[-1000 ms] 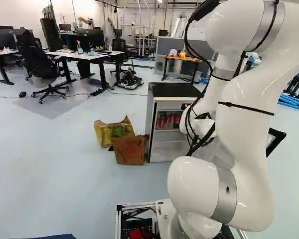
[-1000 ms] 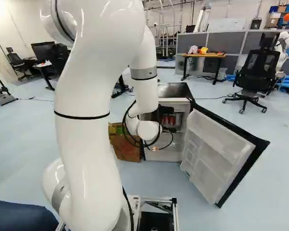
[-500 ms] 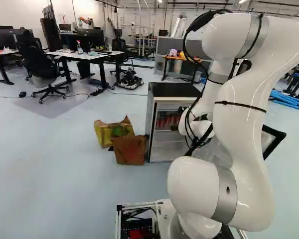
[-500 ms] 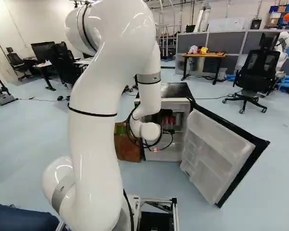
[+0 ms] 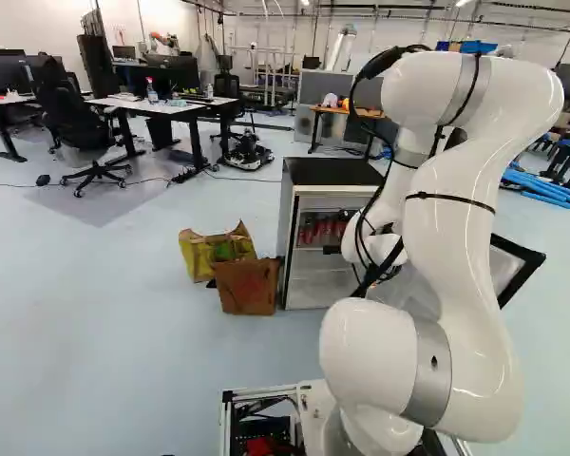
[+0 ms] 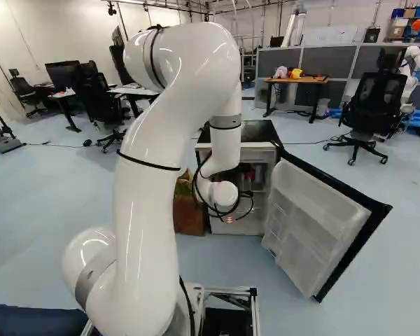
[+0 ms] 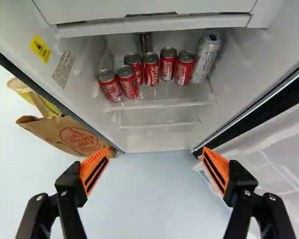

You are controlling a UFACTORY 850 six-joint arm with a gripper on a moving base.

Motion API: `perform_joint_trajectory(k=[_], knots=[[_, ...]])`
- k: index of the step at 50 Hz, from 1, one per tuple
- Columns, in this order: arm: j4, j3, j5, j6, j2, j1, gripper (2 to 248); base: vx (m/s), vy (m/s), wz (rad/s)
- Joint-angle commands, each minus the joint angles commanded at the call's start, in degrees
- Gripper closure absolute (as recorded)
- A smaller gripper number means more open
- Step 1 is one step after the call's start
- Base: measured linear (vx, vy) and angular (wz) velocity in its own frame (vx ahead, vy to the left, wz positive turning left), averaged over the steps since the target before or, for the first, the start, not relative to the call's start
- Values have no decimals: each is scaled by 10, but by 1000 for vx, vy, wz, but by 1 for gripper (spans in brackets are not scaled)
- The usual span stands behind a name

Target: Grab a drink from the fridge

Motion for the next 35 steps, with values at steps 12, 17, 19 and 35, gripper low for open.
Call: perform_joint_trajectory(k=[12, 17, 19, 35], knots=[[-22, -31, 11, 0, -35, -2, 3, 0, 0, 0], [-31, -44, 18, 0, -50, -2, 3, 0, 0, 0], [-35, -49, 22, 0, -55, -2, 3, 0, 0, 0], [-64, -91, 51, 0, -101, -2, 3, 0, 0, 0]])
